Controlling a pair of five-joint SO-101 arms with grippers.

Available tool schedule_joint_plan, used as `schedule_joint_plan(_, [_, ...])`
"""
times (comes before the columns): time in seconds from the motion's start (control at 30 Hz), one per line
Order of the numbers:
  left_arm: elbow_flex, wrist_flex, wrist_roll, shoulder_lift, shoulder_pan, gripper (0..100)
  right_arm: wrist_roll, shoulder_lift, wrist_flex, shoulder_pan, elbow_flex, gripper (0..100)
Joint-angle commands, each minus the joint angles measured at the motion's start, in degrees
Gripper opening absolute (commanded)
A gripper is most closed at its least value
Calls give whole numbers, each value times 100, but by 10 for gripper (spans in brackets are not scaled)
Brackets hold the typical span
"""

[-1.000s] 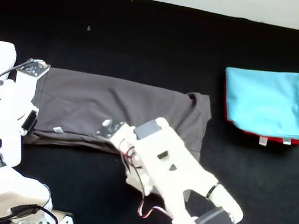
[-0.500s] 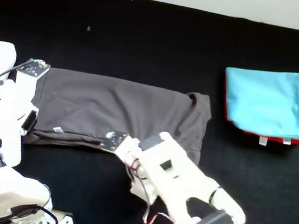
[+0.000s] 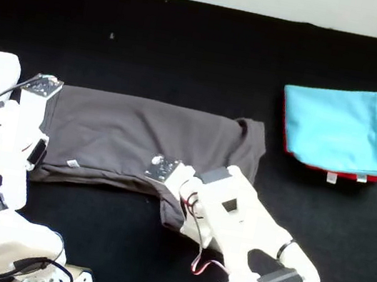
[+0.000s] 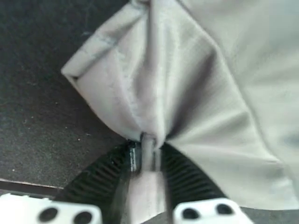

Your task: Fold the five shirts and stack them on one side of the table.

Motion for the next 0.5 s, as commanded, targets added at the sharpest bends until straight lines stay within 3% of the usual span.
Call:
schedule_joint_plan(0.0, [4, -114, -62, 48, 13, 9, 70, -40, 4, 22, 154, 6])
schedule_joint_plan(0.2, [4, -114, -62, 48, 13, 9, 88, -13, 127, 725, -637, 6])
schedule_joint_plan(0.47, [4, -114, -62, 48, 13, 9, 352, 40, 804, 1657, -2941, 6])
